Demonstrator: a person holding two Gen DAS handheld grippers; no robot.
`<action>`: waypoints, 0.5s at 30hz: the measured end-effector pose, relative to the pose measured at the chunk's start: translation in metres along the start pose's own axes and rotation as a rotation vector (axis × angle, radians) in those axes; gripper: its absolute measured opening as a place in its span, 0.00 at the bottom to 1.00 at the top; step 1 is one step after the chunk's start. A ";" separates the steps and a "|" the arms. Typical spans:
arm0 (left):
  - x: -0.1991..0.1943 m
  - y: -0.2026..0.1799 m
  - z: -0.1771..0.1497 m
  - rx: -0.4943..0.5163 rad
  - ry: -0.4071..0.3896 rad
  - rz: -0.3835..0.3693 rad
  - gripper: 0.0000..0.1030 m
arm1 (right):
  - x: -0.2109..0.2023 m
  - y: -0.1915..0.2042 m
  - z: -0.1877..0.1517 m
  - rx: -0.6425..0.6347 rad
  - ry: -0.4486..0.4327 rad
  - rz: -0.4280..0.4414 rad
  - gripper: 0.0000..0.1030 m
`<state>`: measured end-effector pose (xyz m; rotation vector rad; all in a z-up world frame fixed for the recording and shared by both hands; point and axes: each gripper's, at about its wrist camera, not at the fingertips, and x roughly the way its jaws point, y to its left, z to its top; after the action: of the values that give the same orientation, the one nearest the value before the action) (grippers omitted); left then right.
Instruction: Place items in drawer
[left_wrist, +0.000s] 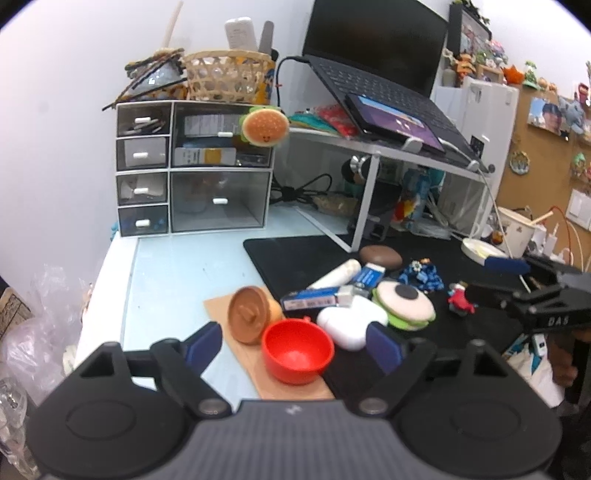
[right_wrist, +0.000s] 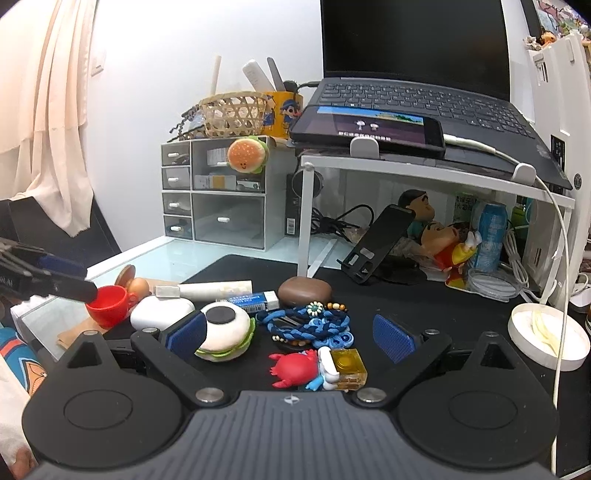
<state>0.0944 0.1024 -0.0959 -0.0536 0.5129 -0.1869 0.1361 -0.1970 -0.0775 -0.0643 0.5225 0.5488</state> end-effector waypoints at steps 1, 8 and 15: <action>0.000 -0.001 0.000 0.002 0.000 0.000 0.86 | -0.001 0.001 0.000 0.001 -0.002 0.002 0.96; -0.003 -0.009 -0.002 0.015 0.001 0.015 0.87 | -0.005 0.011 -0.001 -0.030 0.030 0.028 0.96; -0.004 -0.013 -0.006 -0.004 0.020 -0.002 0.88 | -0.008 0.016 -0.001 -0.029 0.069 0.054 0.96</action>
<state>0.0859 0.0908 -0.0981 -0.0565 0.5330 -0.1881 0.1211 -0.1872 -0.0729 -0.0967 0.5850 0.6086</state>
